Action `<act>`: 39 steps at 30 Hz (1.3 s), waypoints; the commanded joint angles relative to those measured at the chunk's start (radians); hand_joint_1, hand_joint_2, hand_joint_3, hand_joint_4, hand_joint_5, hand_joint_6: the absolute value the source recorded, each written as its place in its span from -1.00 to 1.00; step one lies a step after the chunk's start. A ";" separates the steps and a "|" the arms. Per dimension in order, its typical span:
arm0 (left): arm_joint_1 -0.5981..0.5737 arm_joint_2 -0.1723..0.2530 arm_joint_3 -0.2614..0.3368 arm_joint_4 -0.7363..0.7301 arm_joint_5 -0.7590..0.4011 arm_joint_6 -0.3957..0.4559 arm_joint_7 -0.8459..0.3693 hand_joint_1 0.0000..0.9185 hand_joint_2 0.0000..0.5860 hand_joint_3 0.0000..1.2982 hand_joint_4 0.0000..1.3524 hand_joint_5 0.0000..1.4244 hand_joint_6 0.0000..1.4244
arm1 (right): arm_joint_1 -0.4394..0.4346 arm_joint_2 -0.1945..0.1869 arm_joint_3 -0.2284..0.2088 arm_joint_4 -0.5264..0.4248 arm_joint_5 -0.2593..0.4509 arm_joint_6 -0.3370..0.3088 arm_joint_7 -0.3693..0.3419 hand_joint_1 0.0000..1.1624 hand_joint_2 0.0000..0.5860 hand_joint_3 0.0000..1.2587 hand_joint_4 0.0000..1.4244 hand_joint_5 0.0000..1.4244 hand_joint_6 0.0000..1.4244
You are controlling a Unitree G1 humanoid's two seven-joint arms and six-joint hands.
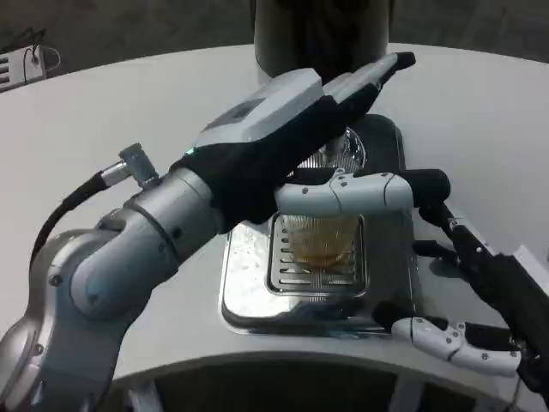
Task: Grasp the cup under the faucet to collect the drink, then remove the cup.
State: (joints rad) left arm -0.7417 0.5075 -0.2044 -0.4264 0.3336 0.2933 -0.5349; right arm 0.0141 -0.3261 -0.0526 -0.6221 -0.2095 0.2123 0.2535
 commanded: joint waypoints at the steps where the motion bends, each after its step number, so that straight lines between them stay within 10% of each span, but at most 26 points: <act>1: 0.023 0.014 0.000 -0.001 -0.005 0.020 -0.032 -1.00 -1.00 -1.00 -1.00 -1.00 -0.90 | -0.050 0.027 0.032 0.045 -0.039 0.011 -0.050 0.30 -0.21 -1.00 -0.95 -0.79 -0.77; 39: -0.023 0.051 0.037 0.004 -0.021 0.005 -0.062 -1.00 -1.00 -1.00 -1.00 -1.00 -0.90 | -0.298 0.125 0.109 0.321 -0.097 0.001 -0.171 0.38 -0.25 -1.00 -0.98 -0.84 -0.84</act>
State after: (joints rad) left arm -0.7664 0.5422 -0.1668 -0.4329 0.3135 0.2900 -0.5703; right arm -0.2703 -0.2071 0.0531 -0.3166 -0.3080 0.2190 0.0933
